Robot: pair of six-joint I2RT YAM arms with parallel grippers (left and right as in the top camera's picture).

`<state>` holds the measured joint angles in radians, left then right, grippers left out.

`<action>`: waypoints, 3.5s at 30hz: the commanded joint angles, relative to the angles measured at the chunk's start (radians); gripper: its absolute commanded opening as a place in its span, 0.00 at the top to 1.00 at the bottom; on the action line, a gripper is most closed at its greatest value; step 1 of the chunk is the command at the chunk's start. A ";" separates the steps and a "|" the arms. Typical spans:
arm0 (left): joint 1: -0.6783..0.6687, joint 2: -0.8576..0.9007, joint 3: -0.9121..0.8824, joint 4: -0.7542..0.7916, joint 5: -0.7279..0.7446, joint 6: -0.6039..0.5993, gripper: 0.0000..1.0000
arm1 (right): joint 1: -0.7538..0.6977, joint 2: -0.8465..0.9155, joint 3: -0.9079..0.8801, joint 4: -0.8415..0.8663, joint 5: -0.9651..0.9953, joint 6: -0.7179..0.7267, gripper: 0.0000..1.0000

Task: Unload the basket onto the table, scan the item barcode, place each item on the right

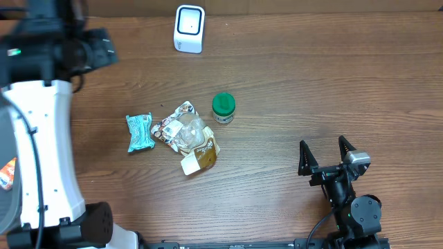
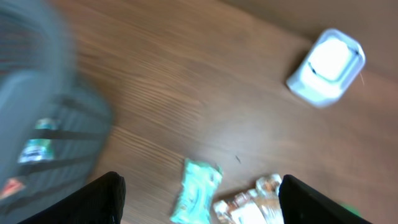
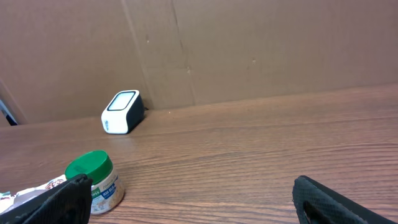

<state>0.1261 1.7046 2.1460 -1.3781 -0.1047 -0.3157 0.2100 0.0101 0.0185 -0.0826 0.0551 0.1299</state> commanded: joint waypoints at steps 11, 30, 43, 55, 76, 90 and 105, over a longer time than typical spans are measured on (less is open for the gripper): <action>0.553 0.005 -0.150 0.095 0.016 -0.126 0.25 | 0.005 -0.007 -0.010 0.003 -0.004 0.000 0.00; 0.607 0.195 -0.634 0.578 -0.001 0.227 0.33 | 0.005 -0.007 -0.010 0.003 -0.004 0.000 0.00; 0.607 0.377 -0.634 0.632 -0.010 0.249 0.49 | 0.005 -0.007 -0.010 0.003 -0.004 0.000 0.00; 0.607 0.374 -0.585 0.612 0.027 0.225 0.96 | 0.005 -0.007 -0.010 0.003 -0.004 0.000 0.00; 0.502 -0.089 -0.103 0.285 0.536 0.047 0.96 | 0.005 -0.007 -0.010 0.003 -0.004 0.000 0.00; -0.105 -0.133 -0.337 0.115 0.162 0.050 0.96 | 0.005 -0.007 -0.010 0.003 -0.004 0.000 0.00; -0.243 0.018 -0.901 0.449 0.116 -0.138 0.96 | 0.005 -0.007 -0.010 0.003 -0.004 0.000 0.00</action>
<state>-0.1165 1.7134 1.2728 -0.9386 0.0315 -0.4026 0.2104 0.0101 0.0185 -0.0830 0.0551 0.1303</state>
